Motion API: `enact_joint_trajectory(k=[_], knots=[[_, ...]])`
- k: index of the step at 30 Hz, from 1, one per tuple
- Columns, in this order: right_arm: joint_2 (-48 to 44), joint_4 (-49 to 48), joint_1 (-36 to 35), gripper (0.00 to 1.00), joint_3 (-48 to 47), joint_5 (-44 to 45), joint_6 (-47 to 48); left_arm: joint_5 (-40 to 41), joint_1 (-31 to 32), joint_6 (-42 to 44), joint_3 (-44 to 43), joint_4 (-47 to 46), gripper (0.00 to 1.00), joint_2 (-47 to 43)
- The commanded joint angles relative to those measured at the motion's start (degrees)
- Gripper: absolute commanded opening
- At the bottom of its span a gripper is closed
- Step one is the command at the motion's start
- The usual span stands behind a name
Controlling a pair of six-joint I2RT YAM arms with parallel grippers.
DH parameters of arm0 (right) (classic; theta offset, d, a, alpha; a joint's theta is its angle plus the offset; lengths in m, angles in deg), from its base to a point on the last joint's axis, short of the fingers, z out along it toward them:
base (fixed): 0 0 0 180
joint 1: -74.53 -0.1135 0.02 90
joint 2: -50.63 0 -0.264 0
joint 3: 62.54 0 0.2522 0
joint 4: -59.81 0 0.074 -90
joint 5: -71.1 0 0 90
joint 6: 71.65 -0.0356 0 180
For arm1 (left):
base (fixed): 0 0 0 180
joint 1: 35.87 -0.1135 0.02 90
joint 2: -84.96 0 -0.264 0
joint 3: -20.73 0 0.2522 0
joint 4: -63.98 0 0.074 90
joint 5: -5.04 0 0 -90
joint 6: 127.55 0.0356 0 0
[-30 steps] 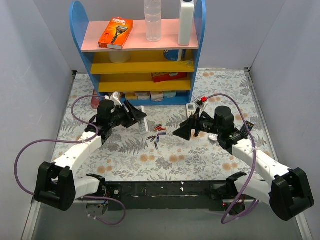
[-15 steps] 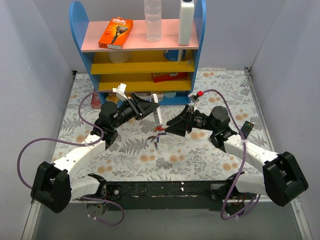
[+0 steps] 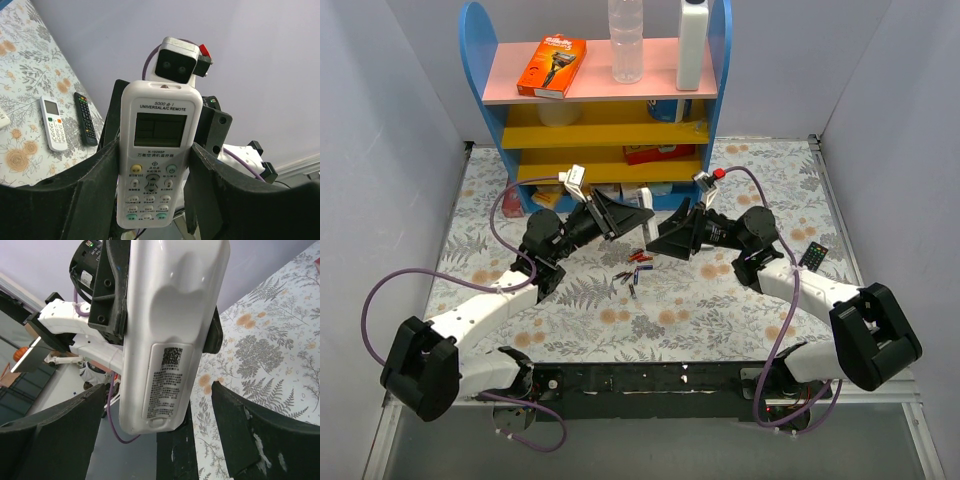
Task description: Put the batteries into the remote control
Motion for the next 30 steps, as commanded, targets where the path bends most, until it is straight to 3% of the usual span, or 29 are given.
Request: enact_joint_trajectory(k=[1, 7, 10, 11, 14, 15, 17, 19, 21, 24, 30], knots=[[0.7, -8.3, -0.5, 0.89, -2.8, -2.0, -3.1, -0.5, 1.1, 0.4, -0.8, -4.4, 0.13, 0.1], [0.9, -9.3, -0.7, 0.57, -2.6, -3.5, -3.8, 0.1, 1.2, 1.5, -0.8, -3.3, 0.14, -0.3], [0.6, -7.9, -0.7, 0.37, -2.3, -4.5, -2.7, 0.4, 1.2, 3.0, -1.2, -0.5, 0.34, -1.1], [0.2, -6.2, -0.6, 0.25, -2.3, -4.5, -1.5, 0.6, 1.2, 3.7, -1.3, 0.4, 0.45, -1.7], [-1.5, 2.5, -0.6, 0.10, -3.4, -4.7, 4.5, 2.1, 1.2, 6.6, -2.0, 5.4, 0.63, -2.9], [-2.1, 6.4, -0.6, 0.08, -4.0, -4.2, 6.8, 3.3, 1.2, 9.0, -2.8, 7.1, 0.73, -4.1], [-4.2, 13.9, -0.8, 0.02, -6.4, -2.9, 15.5, 5.4, 1.2, 11.6, -4.2, 14.6, 0.84, -5.4], [-5.6, 29.6, -0.9, 0.01, -8.8, 1.2, 22.9, 9.5, 1.2, 15.5, -6.4, 22.3, 0.98, -7.5], [-7.4, 43.3, -1.4, 0.01, -12.8, 7.5, 33.2, 12.1, 1.2, 17.1, -8.0, 26.2, 0.98, -8.7], [-8.7, 56.1, -3.6, 0.01, -17.6, 16.8, 43.5, 14.9, 1.2, 17.5, -8.9, 32.3, 0.98, -9.7], [-8.1, 67.5, -6.8, 0.01, -23.4, 31.8, 53.2, 13.7, 1.3, 14.8, -9.1, 31.4, 0.98, -8.4]])
